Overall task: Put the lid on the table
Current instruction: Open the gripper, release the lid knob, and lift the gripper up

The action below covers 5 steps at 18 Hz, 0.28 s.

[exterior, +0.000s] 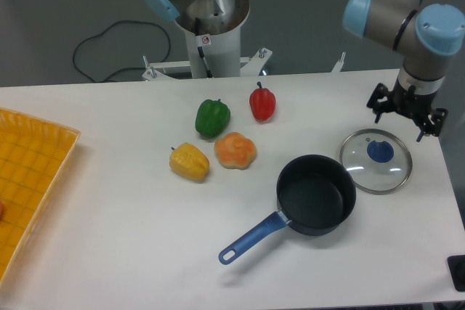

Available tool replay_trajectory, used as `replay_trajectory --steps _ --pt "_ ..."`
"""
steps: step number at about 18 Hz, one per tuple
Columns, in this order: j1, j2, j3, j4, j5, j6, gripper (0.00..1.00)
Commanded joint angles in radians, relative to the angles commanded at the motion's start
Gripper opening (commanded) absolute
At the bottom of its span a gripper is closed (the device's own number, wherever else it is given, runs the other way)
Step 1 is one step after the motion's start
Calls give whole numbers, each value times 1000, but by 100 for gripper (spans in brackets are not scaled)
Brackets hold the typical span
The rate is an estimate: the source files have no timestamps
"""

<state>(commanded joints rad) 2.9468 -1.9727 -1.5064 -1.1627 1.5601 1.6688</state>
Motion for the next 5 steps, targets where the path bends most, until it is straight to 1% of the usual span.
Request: replay_trajectory --steps 5 --pt "0 -2 0 0 -2 9 100"
